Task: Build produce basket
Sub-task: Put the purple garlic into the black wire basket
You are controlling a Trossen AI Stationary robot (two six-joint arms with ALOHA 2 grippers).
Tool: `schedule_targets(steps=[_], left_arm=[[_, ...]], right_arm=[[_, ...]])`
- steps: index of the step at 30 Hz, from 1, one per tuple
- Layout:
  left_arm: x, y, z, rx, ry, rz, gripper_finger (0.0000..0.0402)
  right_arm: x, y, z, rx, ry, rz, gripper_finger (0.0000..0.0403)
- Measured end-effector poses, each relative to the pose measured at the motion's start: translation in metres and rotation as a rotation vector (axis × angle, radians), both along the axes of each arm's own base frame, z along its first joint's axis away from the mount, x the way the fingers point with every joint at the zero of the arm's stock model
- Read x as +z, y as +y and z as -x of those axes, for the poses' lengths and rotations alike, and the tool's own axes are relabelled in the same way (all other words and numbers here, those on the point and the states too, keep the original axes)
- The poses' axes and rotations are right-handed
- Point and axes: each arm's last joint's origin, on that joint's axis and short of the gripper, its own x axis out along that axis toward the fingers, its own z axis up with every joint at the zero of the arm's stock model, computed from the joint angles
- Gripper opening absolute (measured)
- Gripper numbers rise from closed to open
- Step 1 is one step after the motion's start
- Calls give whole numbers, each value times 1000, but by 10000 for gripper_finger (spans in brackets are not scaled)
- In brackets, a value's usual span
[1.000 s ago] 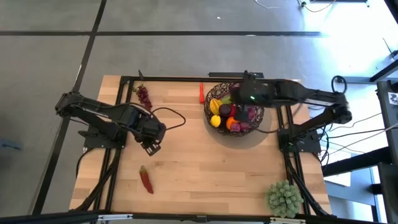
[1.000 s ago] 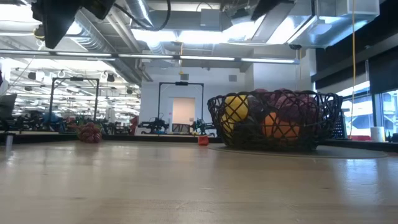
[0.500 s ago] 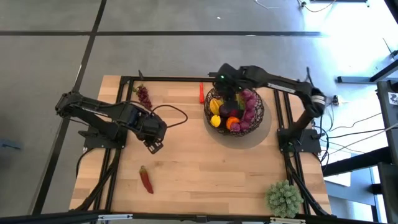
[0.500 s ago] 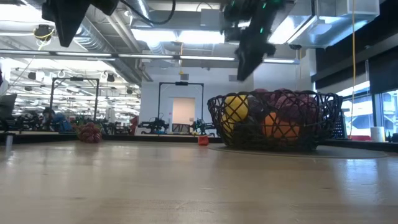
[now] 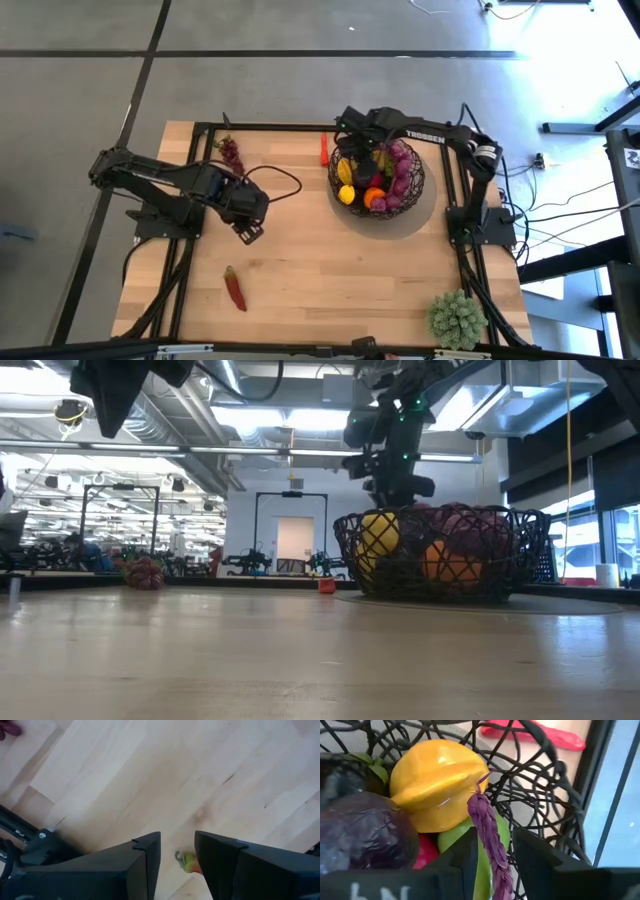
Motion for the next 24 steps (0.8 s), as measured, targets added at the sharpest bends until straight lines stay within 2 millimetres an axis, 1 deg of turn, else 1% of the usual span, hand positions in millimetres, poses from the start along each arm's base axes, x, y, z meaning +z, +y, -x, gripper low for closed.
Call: schedule_targets(steps=[4, 11, 16, 24], left_arm=[[0, 3, -1, 13, -1, -1, 110], [0, 4, -1, 19, -1, 0, 110], [0, 4, -1, 19, -1, -1, 110], [0, 4, -1, 20, -1, 0, 110]], right_arm=[[-4, -1, -1, 3, 11, -3, 118], [-3, -3, -4, 2, -17, 8, 118], [-3, -4, -3, 46, -43, -35, 118], [-3, -7, -2, 51, -41, -34, 118]])
